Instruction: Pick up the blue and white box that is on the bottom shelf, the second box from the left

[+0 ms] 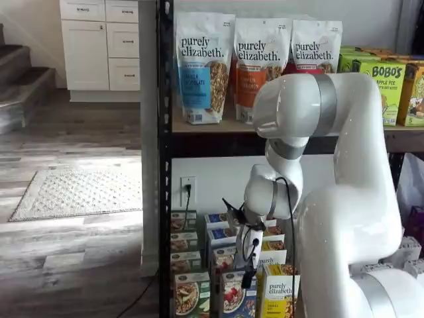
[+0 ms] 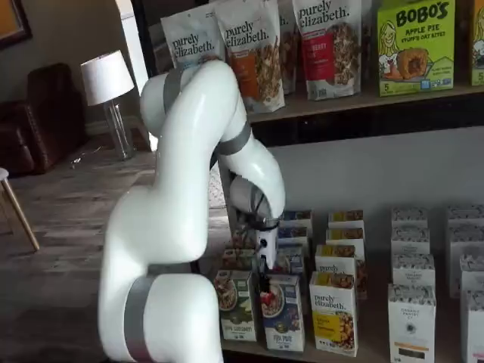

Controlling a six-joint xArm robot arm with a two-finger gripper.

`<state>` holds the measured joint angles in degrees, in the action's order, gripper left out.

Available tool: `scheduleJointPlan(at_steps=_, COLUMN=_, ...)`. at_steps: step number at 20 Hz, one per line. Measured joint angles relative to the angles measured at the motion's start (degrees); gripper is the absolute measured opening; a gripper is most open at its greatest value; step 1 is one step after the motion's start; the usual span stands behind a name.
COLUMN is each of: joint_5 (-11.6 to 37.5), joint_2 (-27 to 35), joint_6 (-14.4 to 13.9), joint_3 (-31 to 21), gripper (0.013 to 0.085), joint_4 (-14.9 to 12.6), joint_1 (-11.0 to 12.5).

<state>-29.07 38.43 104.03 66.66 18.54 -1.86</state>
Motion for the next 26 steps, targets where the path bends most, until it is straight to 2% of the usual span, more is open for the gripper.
scheduleJointPlan(at_steps=2, joint_5=-1.0, joint_2=0.8, joint_6=-1.6, joint_3=1.6, gripper=0.0850, joint_4=-1.2, joint_1=-0.4)
scheduleJointPlan(at_steps=5, joint_5=-1.5, joint_2=2.1, joint_6=-2.6, joint_3=3.8, gripper=0.0850, joint_4=-1.4, joint_1=-1.2)
scheduleJointPlan(at_steps=12, joint_5=4.2, joint_2=4.3, joint_6=-3.0, joint_3=4.4, gripper=0.0850, joint_4=-1.0, joint_1=-2.2)
scheduleJointPlan(at_steps=19, joint_5=4.7, joint_2=6.5, joint_6=-1.7, joint_3=6.2, gripper=0.0850, joint_4=-0.5, joint_1=-1.4)
scheduleJointPlan(at_steps=26, joint_5=3.7, joint_2=9.0, joint_6=-1.9, joint_3=9.1, gripper=0.0850, joint_4=-2.1, joint_1=-0.1)
